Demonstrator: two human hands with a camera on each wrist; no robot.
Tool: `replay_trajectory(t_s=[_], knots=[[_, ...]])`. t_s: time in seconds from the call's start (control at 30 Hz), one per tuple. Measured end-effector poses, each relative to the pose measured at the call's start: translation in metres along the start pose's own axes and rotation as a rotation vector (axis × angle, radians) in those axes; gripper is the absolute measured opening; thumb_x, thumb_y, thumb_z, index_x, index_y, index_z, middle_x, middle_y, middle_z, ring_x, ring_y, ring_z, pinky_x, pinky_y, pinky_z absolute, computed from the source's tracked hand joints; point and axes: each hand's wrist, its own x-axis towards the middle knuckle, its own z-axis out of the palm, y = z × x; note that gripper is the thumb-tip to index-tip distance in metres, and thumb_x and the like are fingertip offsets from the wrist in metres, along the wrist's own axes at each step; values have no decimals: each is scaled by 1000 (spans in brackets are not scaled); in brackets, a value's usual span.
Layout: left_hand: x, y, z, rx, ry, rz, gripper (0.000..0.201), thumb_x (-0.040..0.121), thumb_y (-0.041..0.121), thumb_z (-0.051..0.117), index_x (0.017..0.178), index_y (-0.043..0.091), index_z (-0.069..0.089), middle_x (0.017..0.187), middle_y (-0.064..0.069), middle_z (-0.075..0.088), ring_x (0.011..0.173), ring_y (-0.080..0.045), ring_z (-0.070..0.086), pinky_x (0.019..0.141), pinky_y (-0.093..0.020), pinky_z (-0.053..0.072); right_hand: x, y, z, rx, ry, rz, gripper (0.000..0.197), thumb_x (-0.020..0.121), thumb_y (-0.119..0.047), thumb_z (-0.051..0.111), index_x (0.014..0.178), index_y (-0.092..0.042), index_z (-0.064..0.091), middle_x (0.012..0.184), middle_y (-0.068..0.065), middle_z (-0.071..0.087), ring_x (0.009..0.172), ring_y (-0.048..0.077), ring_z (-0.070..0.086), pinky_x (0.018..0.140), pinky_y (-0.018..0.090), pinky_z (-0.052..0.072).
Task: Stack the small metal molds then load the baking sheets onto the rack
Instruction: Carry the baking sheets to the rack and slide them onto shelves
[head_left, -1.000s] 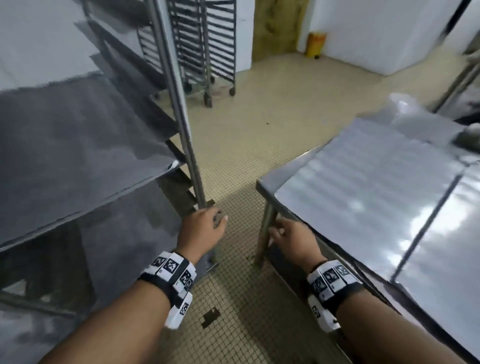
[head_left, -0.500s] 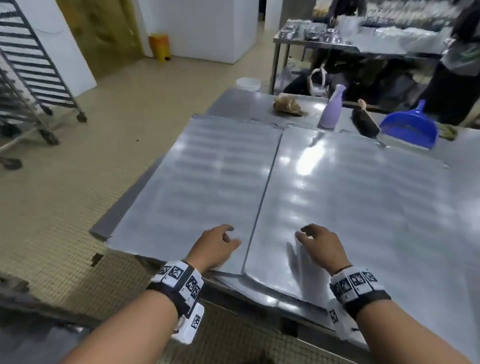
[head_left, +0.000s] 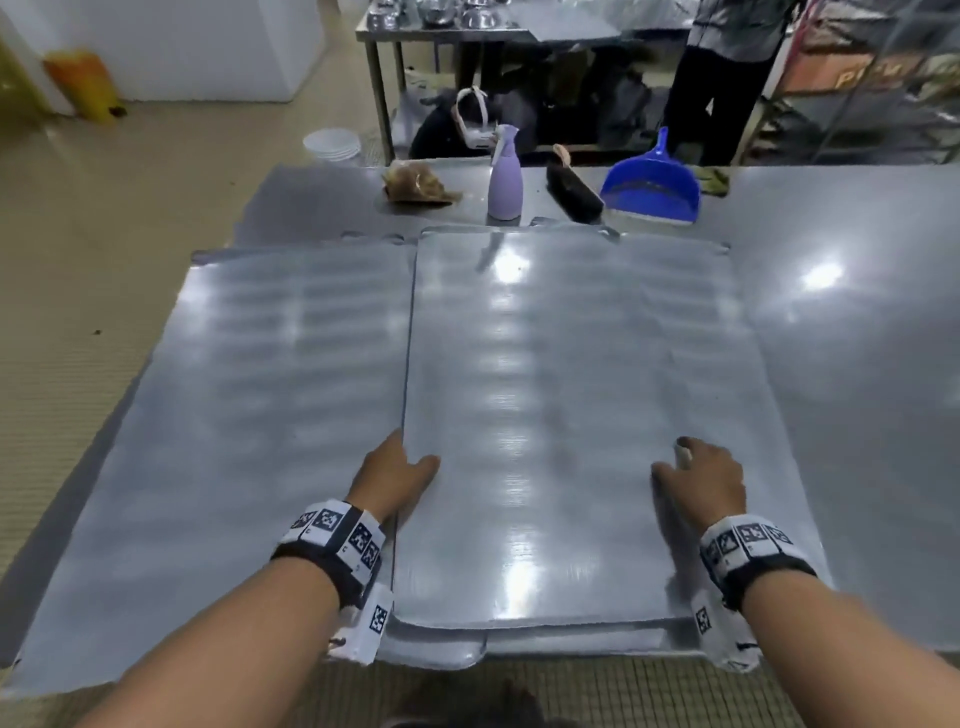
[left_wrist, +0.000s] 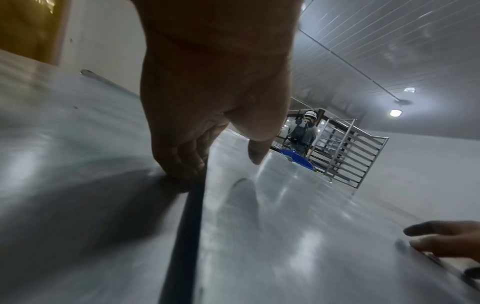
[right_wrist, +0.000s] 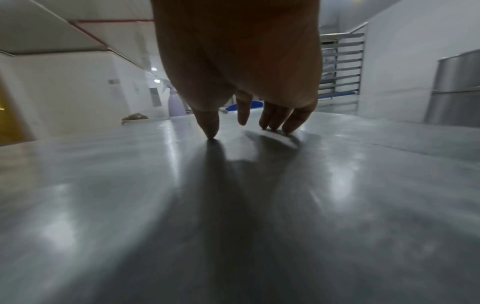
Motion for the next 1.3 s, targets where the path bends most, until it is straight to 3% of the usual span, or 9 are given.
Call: replay_trajectory(t_s=[0.3,0.5,0.6,0.67,0.73,0.87,1.03,1.17,1.3], knots=[[69,22,-10,48,-13,-46,56,84,41,68,132,15,55,124,-5,66,104,-26,63,89,-34,53,4,-4,-5,-4,-23,157,73,78,-41,77,142,-18,50,141,18,50,130,42,45,102,50,42],[102,32,-3,50,67,-89,59,84,37,69,134,10,50,125,-13,64,101,-31,61,92,-36,53,34,-3,-19,29,-80,194,45,80,-35,70,119,-14,57,125,18,50,116,40,50,93,43,43],[113,35,1,59,107,-97,57,91,32,68,138,6,48,131,-16,62,99,-29,55,87,-33,46,62,-1,-24,108,-104,125,28,77,-33,69,89,-12,55,106,17,57,91,34,56,70,36,45],[113,34,4,38,155,-103,54,91,31,67,137,7,49,130,-17,63,98,-30,56,88,-33,46,79,-5,-26,136,-125,66,28,78,-31,69,83,-8,54,92,14,60,80,32,56,62,35,41],[112,36,11,4,220,-126,51,91,30,67,134,8,53,127,-17,66,99,-32,59,89,-34,48,101,-12,-29,150,-143,7,27,82,-29,70,90,-5,59,91,13,62,86,35,59,70,38,46],[105,43,26,-76,346,-125,45,90,26,67,132,11,59,120,-11,70,94,-28,59,85,-31,45,137,-26,-32,230,-179,-40,49,89,-26,70,127,2,57,125,20,64,114,37,60,94,40,46],[92,49,40,-108,479,-70,38,91,25,72,126,12,64,110,-5,70,93,-24,60,86,-32,46,161,-17,-34,363,-243,-6,69,84,-30,75,143,-7,47,143,12,55,127,31,55,103,37,43],[87,55,46,-150,525,-30,34,88,27,75,118,13,68,104,-5,74,94,-28,70,86,-36,53,162,-1,-36,561,-234,30,63,77,-24,74,135,-21,50,127,3,63,102,21,65,77,30,53],[96,94,56,-142,500,50,30,90,26,75,117,15,68,101,-5,73,91,-26,68,83,-34,52,162,14,-60,734,-160,57,48,82,-14,69,126,-22,51,106,-1,67,86,12,66,65,14,49]])
